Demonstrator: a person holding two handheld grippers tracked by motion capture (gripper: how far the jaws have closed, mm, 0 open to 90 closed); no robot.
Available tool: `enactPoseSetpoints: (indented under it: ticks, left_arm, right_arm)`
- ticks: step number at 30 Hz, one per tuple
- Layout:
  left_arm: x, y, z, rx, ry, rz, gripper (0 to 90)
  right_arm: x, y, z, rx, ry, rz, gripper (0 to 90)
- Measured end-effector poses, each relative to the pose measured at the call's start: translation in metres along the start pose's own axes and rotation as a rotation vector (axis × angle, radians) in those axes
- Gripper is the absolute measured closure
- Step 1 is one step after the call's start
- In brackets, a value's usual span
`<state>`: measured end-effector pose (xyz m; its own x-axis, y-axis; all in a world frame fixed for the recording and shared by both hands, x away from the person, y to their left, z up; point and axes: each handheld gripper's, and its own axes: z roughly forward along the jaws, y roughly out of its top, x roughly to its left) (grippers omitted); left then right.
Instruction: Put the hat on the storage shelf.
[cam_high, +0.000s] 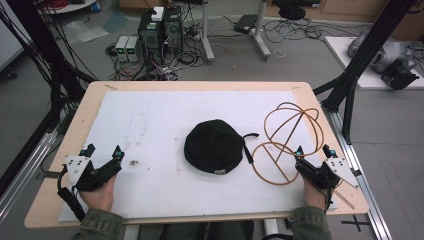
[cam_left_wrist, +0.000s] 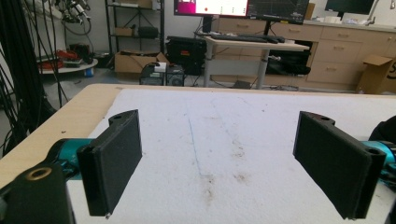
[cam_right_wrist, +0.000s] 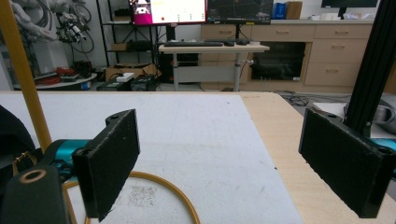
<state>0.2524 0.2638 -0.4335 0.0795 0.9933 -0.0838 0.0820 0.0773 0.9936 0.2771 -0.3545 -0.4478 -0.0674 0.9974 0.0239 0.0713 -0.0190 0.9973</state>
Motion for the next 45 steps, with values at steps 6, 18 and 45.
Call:
enactPoseSetpoints:
  ticks: [6, 18, 45]
  left_arm:
    - [0.001, 0.000, 0.001, 0.004, -0.001, -0.007, 15.8]
    - [0.001, 0.000, 0.001, 0.010, -0.012, -0.010, 15.6]
    - [-0.029, 0.014, 0.016, 0.019, -0.142, 0.079, 15.3]
  right_arm:
    - [0.001, 0.001, -0.001, -0.005, -0.002, -0.002, 11.5]
    - [0.001, 0.001, -0.001, -0.004, 0.003, -0.005, 11.5]
    - [0.004, 0.000, -0.001, 0.013, 0.004, -0.021, 11.6]
